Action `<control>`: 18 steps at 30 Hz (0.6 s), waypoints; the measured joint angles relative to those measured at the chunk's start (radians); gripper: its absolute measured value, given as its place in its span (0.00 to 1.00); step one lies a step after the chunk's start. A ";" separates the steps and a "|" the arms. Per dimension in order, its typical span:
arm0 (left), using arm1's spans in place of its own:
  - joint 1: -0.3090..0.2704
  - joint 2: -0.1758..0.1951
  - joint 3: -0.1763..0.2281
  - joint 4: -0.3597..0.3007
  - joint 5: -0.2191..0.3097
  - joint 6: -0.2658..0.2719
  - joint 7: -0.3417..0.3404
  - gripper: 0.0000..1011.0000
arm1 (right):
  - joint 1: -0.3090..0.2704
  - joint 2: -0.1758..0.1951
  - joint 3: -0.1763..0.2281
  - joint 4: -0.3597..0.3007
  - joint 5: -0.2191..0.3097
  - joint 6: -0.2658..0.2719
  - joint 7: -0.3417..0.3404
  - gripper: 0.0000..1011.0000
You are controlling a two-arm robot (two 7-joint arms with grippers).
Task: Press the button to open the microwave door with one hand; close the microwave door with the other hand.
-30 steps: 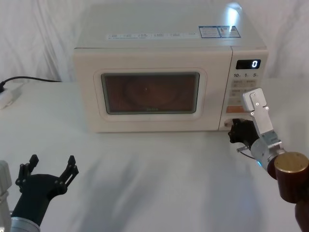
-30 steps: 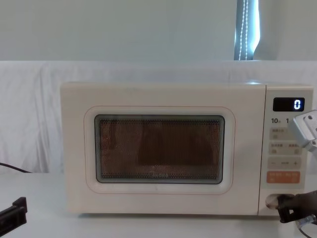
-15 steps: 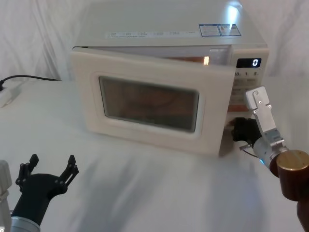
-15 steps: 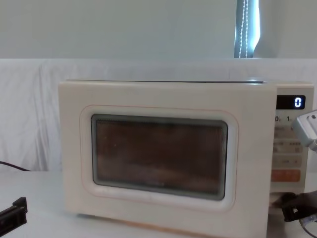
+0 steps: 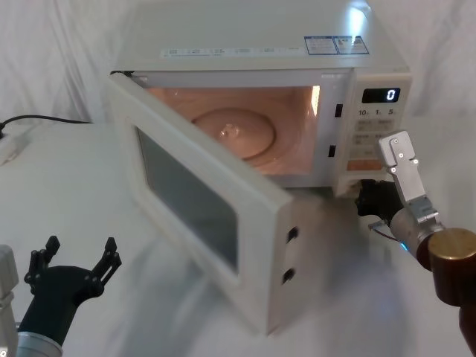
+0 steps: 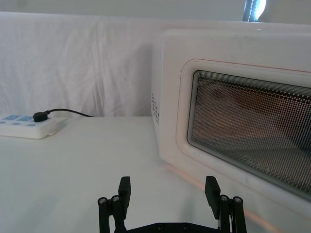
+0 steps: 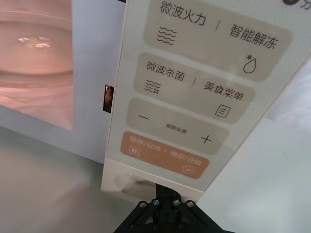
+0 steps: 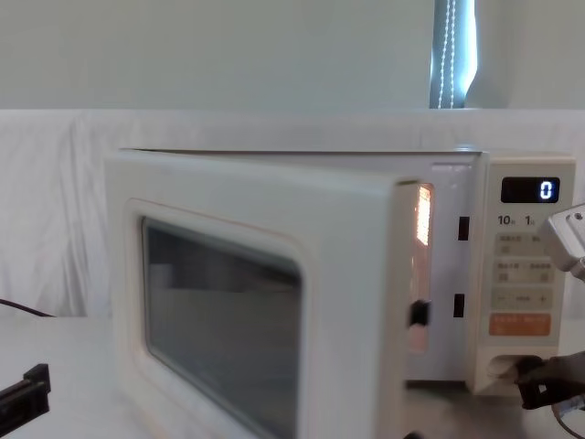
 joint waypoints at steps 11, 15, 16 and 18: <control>0.000 0.000 0.000 0.000 0.000 0.000 0.000 0.99 | -0.010 0.019 -0.017 -0.020 0.026 -0.002 0.053 0.00; 0.000 0.000 0.000 0.000 0.000 0.000 0.000 0.99 | -0.018 0.027 -0.024 -0.031 0.034 -0.003 0.067 0.00; 0.000 0.000 0.000 0.000 0.000 0.000 0.000 0.99 | -0.021 0.030 -0.028 -0.036 0.037 -0.002 0.072 0.00; 0.000 0.000 0.000 0.000 0.000 0.000 0.000 0.99 | -0.025 0.034 -0.031 -0.040 0.039 -0.002 0.076 0.00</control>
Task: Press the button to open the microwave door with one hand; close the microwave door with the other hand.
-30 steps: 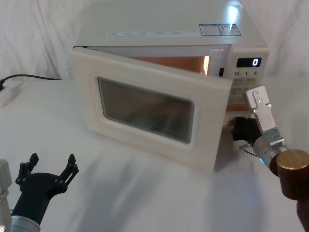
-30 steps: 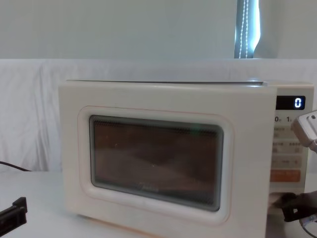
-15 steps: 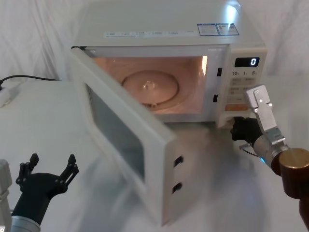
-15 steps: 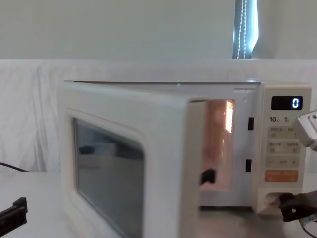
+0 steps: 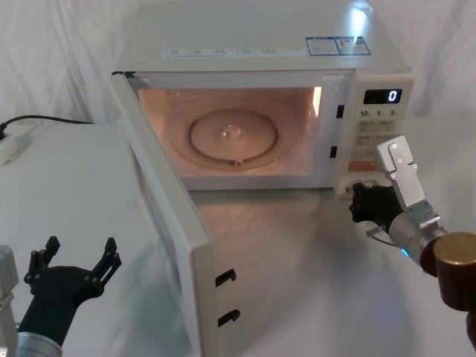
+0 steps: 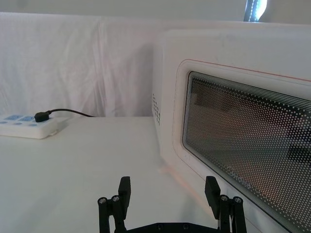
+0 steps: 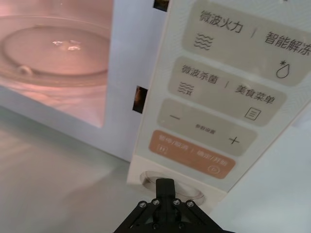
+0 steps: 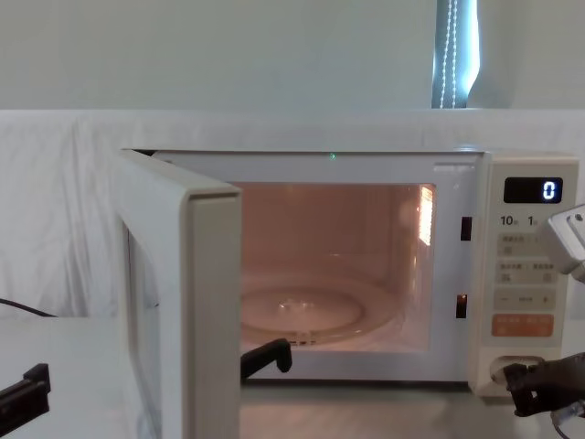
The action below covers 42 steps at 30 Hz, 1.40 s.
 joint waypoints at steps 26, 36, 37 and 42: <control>0.000 0.000 0.000 0.000 0.000 0.000 0.000 0.99 | -0.201 0.059 0.036 -0.305 0.143 0.017 0.056 0.03; 0.000 0.000 0.000 0.000 0.000 0.000 0.000 0.99 | -0.338 0.054 0.100 -0.471 0.240 -0.020 0.012 0.27; 0.000 0.000 0.000 0.000 0.000 0.000 0.000 0.99 | -0.347 0.054 0.103 -0.481 0.243 -0.023 0.007 0.31; 0.000 0.000 0.000 0.000 0.000 0.000 0.000 0.99 | -0.404 0.048 0.118 -0.539 0.250 -0.046 -0.035 0.46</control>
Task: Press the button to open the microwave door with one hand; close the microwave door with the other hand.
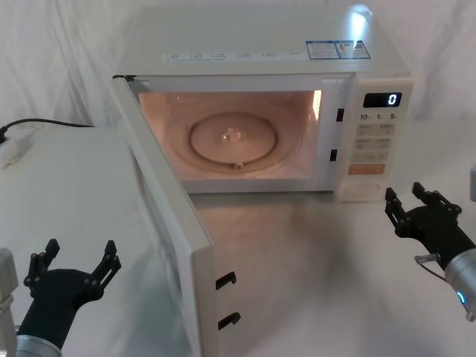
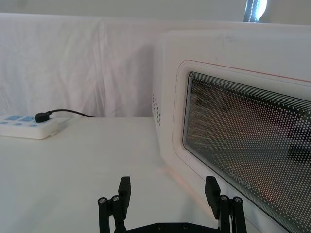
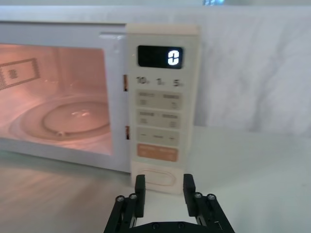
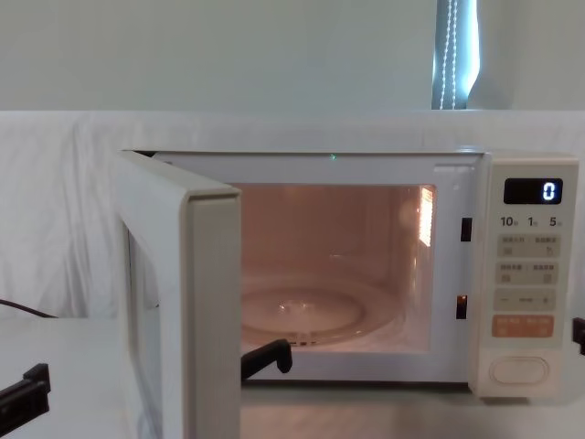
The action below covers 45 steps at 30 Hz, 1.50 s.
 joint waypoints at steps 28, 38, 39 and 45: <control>0.000 0.000 0.000 0.000 0.000 0.000 0.000 0.99 | -0.092 -0.023 0.042 -0.056 0.015 -0.051 -0.053 0.99; 0.000 0.000 0.000 0.000 0.000 0.000 0.000 0.99 | -0.091 -0.022 0.041 -0.056 0.014 -0.051 -0.053 0.99; 0.000 0.000 0.000 0.000 0.000 0.000 0.000 0.99 | -0.091 -0.022 0.041 -0.056 0.014 -0.051 -0.053 0.99; 0.000 0.000 0.000 0.000 0.000 0.000 0.000 0.99 | -0.091 -0.021 0.041 -0.056 0.013 -0.051 -0.053 0.99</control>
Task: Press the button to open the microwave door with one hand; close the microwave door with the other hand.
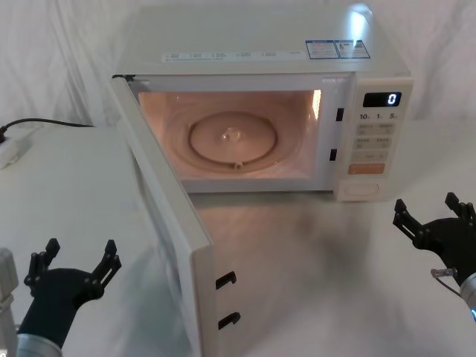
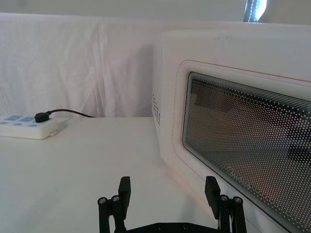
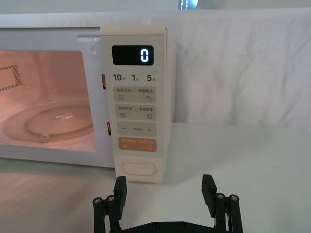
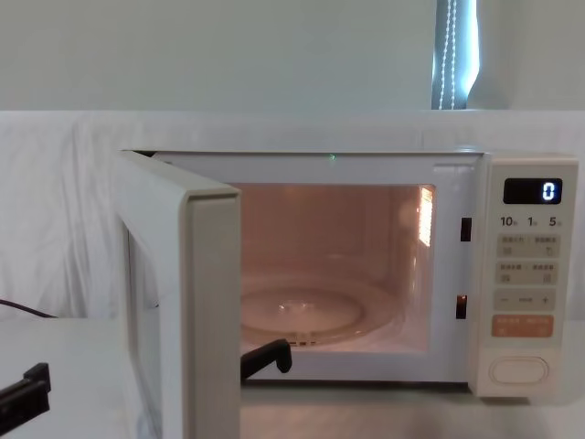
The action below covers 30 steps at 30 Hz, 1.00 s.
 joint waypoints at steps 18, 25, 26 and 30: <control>0.033 0.021 -0.074 -0.122 -0.066 0.065 -0.132 0.99 | 0.001 0.000 0.000 0.001 -0.001 0.001 0.001 0.99; 0.078 0.055 -0.118 -0.185 -0.124 0.075 -0.182 0.88 | 0.001 0.000 0.000 0.002 -0.001 0.001 0.001 0.99; 0.083 0.058 -0.122 -0.193 -0.133 0.081 -0.185 0.86 | 0.001 0.000 0.000 0.002 -0.001 0.000 0.001 0.99; 0.103 0.076 -0.138 -0.229 -0.164 0.100 -0.196 0.76 | 0.001 0.000 0.000 0.002 -0.001 0.001 0.001 0.99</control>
